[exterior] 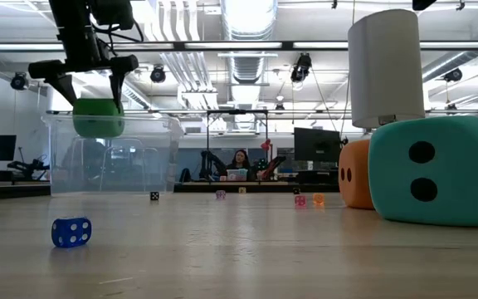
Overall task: Pick & Place Dice
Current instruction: Put the left green large dice into the transparent bin
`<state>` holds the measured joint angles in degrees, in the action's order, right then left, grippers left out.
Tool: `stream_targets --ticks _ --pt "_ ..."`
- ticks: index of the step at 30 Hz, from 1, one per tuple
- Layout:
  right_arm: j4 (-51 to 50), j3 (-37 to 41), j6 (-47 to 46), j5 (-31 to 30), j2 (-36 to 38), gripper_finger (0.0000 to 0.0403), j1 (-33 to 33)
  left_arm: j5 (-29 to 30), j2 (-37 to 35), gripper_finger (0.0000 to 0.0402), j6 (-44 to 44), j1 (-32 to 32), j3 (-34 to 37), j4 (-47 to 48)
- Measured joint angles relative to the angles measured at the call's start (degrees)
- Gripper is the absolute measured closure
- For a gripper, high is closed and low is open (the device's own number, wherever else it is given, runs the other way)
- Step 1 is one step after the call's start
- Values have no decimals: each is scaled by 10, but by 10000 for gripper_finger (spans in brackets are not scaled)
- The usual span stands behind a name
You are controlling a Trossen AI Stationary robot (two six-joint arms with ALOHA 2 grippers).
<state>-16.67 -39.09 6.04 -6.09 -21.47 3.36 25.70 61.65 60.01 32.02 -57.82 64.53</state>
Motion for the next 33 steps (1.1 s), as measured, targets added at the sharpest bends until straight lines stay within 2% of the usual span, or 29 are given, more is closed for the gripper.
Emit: stream_targets --ticks 22,25,30,33 --pt "0 0 0 0 0 394 0 3 0 62 1 0 0 4" --pt "0 0 0 0 0 394 0 3 0 54 4 1 0 4" --pt "0 0 0 0 0 394 0 4 5 11 5 2 0 9" --pt "0 0 0 0 0 394 0 2 4 13 18 4 0 10"
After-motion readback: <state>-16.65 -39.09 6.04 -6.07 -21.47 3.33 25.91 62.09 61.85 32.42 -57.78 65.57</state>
